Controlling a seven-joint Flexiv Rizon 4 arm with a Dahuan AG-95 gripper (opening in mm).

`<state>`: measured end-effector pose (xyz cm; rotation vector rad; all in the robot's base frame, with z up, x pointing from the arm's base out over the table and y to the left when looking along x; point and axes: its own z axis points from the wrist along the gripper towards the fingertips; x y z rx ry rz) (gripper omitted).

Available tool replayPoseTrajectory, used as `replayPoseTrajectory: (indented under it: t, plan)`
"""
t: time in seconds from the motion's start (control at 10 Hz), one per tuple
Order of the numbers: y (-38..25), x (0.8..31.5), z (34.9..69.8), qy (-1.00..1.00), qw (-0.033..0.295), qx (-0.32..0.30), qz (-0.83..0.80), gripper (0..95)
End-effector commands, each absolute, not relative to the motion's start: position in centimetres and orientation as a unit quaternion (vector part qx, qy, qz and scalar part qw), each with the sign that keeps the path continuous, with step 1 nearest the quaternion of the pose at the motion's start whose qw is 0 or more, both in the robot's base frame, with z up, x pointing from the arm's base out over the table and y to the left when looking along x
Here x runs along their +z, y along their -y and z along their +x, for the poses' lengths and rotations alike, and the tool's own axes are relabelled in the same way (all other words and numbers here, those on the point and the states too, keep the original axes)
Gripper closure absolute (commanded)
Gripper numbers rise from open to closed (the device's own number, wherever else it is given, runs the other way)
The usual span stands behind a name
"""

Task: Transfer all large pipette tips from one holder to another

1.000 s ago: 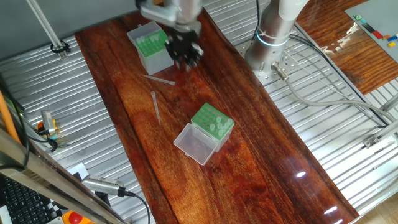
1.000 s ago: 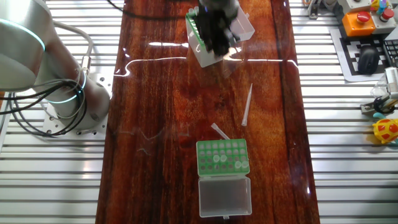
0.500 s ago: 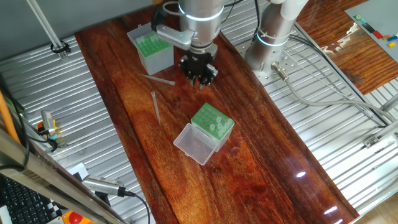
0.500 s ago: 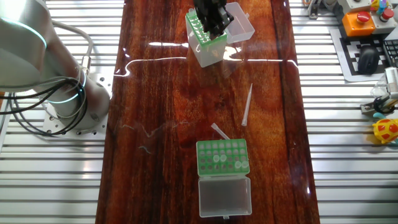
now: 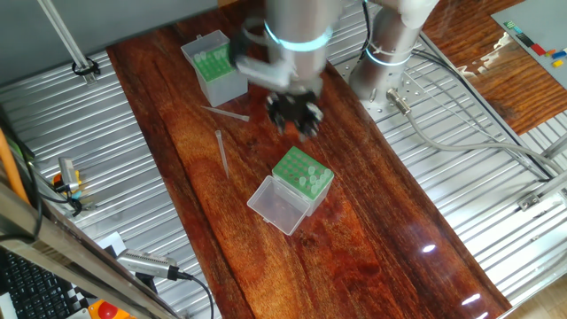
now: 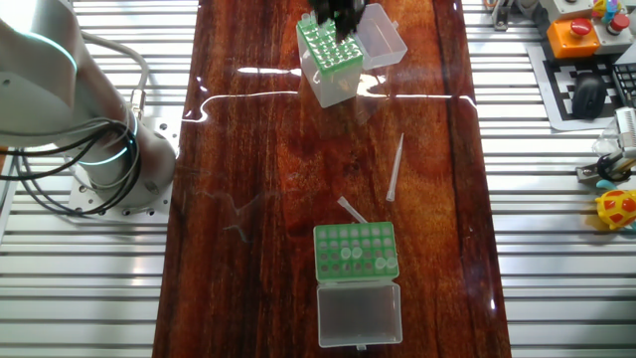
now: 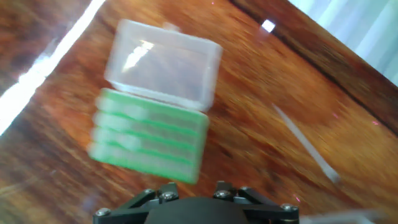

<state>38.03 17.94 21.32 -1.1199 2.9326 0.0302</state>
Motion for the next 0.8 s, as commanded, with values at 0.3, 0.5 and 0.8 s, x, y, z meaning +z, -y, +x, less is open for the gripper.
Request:
replayPoseTrajectory:
  t: [0.3, 0.5, 0.8]
  plan:
    - [-21.0, 21.0, 37.4, -0.928, 0.010, 0.024, -0.373, 76.0]
    - [-21.0, 21.0, 37.4, -0.929, 0.010, 0.030, -0.369, 57.0]
    - [-22.0, 19.3, 37.6, -0.934, 0.005, 0.019, -0.357, 57.0]
